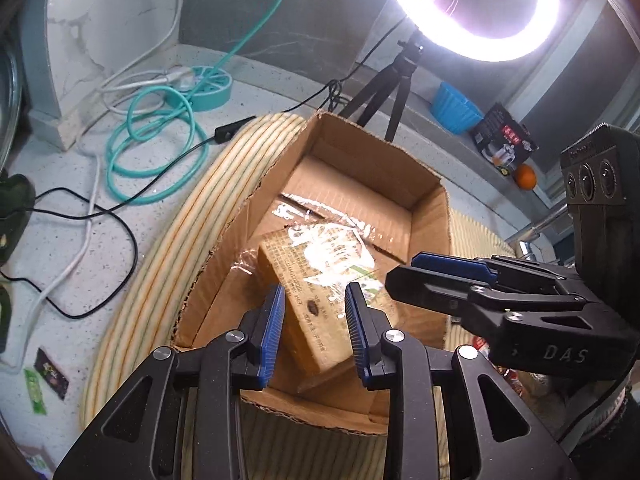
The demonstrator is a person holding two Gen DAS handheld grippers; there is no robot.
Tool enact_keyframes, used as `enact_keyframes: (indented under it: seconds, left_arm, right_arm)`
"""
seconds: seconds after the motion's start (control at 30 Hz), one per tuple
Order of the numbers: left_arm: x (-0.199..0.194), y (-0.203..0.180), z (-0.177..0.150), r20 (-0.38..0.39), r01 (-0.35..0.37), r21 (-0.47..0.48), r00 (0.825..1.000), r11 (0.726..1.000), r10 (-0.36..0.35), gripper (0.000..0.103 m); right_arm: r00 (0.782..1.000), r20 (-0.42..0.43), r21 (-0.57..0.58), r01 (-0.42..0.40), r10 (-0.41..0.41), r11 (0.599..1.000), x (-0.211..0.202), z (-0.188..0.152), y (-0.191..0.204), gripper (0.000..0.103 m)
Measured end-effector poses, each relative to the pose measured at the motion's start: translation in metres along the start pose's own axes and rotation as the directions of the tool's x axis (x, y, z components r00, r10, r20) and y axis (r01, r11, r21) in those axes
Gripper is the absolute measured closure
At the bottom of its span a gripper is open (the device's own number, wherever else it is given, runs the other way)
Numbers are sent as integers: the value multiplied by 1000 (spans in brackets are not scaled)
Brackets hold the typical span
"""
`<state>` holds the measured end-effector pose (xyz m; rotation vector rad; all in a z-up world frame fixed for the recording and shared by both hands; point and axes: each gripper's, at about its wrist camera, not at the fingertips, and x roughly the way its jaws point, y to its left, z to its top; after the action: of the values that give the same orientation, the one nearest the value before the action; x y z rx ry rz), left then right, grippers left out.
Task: Organize snacks
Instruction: 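Carry the bread loaf with the left tool into the cardboard box and release, then grasp a Snickers bar with the left tool while the right tool grasps a red candy packet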
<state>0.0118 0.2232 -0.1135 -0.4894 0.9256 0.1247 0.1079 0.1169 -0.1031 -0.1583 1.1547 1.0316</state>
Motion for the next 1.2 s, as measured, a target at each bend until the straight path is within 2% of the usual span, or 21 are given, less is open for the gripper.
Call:
enact_keyframes:
  seconds: [0.17, 0.3, 0.53, 0.77, 0.97, 1.2]
  left_arm:
    - [-10, -5, -2, 18, 8, 6, 1000, 1000, -8, 74]
    - [-21, -15, -4, 37, 20, 21, 999, 1000, -20, 73]
    - [-34, -42, -11, 57, 55, 66, 997, 996, -59, 71]
    - [-21, -74, -27, -10, 118, 106, 993, 987, -117, 71]
    - [0, -114, -45, -94, 193, 146, 979, 970, -181, 71]
    - [19, -153, -68, -186, 260, 202, 957, 944, -223, 71]
  right_arm:
    - [999, 43, -2, 4, -4, 1000, -22, -4, -3, 58]
    - [996, 87, 14, 9, -10, 1000, -51, -9, -14, 45]
    - [984, 174, 85, 33, -47, 996, -115, -30, -52, 41]
    - [962, 232, 180, 104, -144, 978, -181, -77, -97, 40]
    - [940, 207, 246, 220, -273, 944, -223, -137, -130, 40]
    - [922, 156, 362, 281, -355, 889, -237, -198, -163, 40]
